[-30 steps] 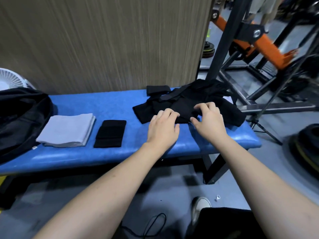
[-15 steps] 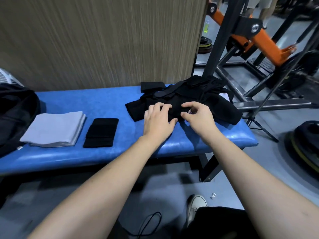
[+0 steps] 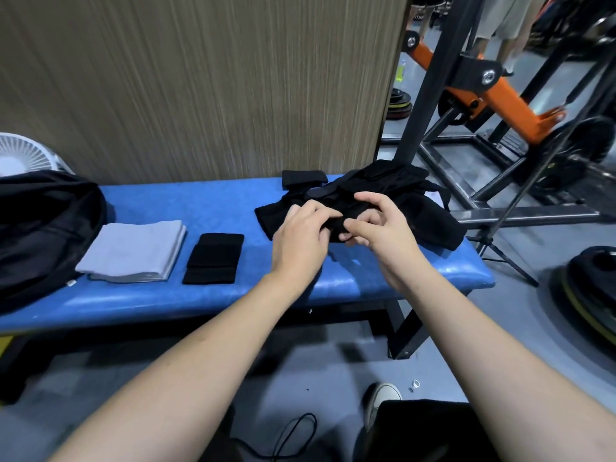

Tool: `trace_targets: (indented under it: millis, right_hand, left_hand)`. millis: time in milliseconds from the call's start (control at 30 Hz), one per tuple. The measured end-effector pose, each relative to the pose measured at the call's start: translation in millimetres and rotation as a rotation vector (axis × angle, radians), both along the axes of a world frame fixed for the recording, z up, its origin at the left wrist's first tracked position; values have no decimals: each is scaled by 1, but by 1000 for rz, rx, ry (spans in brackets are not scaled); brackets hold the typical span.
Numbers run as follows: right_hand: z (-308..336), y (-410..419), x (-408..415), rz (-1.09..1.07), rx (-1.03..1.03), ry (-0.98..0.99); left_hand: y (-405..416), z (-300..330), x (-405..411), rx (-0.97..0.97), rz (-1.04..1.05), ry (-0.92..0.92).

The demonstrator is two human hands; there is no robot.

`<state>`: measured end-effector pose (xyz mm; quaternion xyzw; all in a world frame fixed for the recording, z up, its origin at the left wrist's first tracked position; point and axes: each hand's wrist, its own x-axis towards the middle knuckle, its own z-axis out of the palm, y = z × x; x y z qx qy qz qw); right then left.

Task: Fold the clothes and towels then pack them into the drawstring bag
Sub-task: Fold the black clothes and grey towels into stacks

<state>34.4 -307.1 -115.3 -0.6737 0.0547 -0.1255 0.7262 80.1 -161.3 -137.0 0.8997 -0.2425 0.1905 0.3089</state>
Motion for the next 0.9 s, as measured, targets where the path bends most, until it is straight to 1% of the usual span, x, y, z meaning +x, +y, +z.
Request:
trace_targets:
  millis: [100,200,233,333,400,500,633,733,767,867,900]
  right_hand:
    - [2,1,0,-18,71,86]
    - [-5,-4,3,-13,9,195]
    - [-8,-5,4,3,18,216]
    - [-13,-9,13,22,147,224]
    - [-14,-10,21,16,227,218]
    - [-12,-8,31,-5,354,207]
    - [-13,-3,40,-83,423,200]
    - [-14,2,44,-121,386,201]
    - [-14,3,45,-124,340,215]
    - [-12,8,46,-96,108,298]
    - [-13,11,45,-80,67,315]
  left_hand:
    - [13,8,1,-27,36,-28]
    - [25,8,3,-14,21,-26]
    - [30,7,4,-11,7,-26]
    - [42,2,3,-1,-21,-32]
    - [49,1,0,38,-36,-31]
    - [59,-4,-2,98,-127,-26]
    - [75,-13,-4,192,-232,28]
    - [91,-15,0,225,-254,56]
    - [97,-16,2,229,-248,62]
    - [112,-20,9,248,-254,89]
    - [116,-22,11,255,-263,96]
